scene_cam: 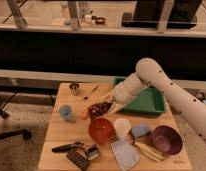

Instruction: Place grapes in red bowl

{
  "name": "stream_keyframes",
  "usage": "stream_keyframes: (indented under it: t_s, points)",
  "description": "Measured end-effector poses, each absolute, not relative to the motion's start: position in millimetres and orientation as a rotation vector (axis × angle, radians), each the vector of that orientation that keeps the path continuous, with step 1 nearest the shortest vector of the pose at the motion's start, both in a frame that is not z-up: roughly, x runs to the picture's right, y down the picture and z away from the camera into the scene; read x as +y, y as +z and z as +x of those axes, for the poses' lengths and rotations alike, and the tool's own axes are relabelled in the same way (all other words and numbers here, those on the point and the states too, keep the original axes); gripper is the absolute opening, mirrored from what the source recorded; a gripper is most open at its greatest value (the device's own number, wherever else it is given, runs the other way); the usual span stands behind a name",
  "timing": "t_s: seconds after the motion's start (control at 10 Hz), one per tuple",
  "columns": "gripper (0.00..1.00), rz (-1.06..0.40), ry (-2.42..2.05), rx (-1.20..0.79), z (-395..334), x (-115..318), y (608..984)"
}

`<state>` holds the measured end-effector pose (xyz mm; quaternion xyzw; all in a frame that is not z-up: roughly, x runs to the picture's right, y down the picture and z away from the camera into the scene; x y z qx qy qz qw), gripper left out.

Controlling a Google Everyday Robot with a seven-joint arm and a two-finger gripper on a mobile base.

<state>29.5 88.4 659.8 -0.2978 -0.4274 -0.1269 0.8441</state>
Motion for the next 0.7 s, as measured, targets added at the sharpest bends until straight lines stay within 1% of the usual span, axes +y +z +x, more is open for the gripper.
stream_keyframes:
  t_s: [0.7]
  points:
    - [0.00,-0.670,-0.245,-0.858,48,107,688]
